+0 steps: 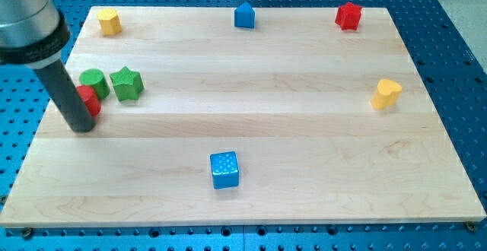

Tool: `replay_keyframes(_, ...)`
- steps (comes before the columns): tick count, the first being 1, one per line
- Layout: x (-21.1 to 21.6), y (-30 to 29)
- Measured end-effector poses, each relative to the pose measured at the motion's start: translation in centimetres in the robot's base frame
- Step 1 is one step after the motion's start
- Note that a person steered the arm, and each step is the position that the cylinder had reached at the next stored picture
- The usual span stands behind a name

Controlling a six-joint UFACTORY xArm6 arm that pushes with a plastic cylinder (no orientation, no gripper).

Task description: Make a group out of red blocks and green blocks

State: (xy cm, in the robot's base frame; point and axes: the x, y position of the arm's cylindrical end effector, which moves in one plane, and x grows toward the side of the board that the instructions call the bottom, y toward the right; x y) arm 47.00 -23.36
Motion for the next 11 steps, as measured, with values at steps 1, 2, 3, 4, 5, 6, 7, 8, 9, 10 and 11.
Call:
replay_keyframes(1, 0.5, 3.7)
replay_keyframes(2, -2.7, 15.3)
replay_keyframes(3, -9.5, 30.0)
replay_keyframes(4, -16.3, 45.1)
replay_keyframes(5, -23.0, 54.6)
replay_keyframes(6, -25.3, 50.4)
replay_keyframes(7, -20.7, 37.6)
replay_keyframes(8, -14.4, 25.9)
replay_keyframes(9, -14.8, 35.8)
replay_keyframes(10, -21.7, 38.9)
replay_keyframes(11, -23.8, 34.7)
